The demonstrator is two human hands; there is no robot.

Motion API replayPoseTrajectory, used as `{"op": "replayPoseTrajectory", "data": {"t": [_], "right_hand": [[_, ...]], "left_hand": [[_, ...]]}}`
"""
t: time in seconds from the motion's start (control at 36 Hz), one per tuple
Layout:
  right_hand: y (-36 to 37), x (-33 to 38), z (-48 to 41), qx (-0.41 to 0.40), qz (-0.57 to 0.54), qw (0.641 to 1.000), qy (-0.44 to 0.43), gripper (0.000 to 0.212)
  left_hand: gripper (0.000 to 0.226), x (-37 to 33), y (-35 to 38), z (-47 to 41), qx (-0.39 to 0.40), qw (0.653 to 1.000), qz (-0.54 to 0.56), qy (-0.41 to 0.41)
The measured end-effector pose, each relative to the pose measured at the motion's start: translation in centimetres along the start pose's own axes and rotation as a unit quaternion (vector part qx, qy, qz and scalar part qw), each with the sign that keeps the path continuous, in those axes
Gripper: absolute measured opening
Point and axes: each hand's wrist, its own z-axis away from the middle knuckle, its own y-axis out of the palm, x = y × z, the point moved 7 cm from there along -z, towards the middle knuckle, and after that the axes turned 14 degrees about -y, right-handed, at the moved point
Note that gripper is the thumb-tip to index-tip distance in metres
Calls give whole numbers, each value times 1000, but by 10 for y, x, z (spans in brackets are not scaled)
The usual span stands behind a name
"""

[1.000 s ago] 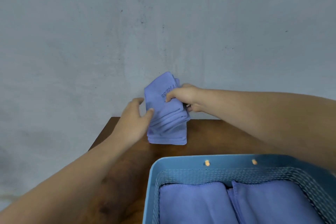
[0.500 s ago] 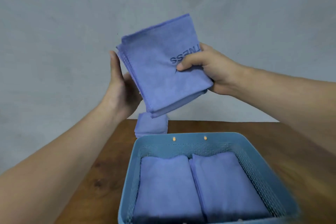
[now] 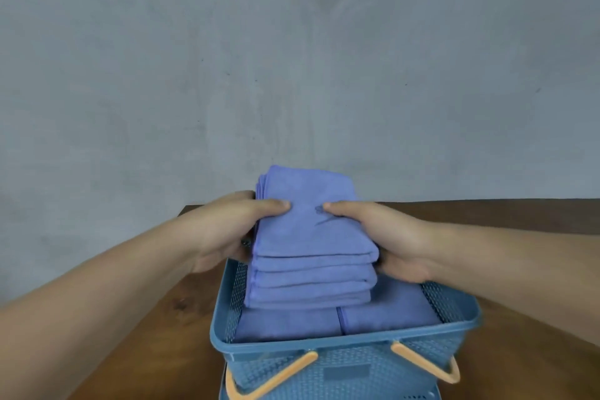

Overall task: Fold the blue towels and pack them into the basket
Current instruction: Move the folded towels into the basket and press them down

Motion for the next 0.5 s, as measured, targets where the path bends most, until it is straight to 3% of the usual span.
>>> {"op": "replayPoseTrajectory", "data": {"t": [0.11, 0.25, 0.36, 0.44, 0.5], "right_hand": [[16, -20, 5, 4, 6, 999, 32, 43], [31, -39, 2, 11, -9, 998, 61, 41], [37, -56, -2, 10, -3, 996, 90, 39], [39, -60, -4, 10, 6, 996, 90, 40], [41, -60, -5, 12, 15, 996, 85, 43]], "left_hand": [[60, 17, -19, 2, -57, 997, -59, -11], [69, 16, -26, 11, -121, 978, -169, 12], [93, 12, -15, 20, -175, 927, -326, 55], [81, 3, 6, 29, -218, 870, -416, 149], [70, 0, 26, 32, -184, 850, -449, 205]]}}
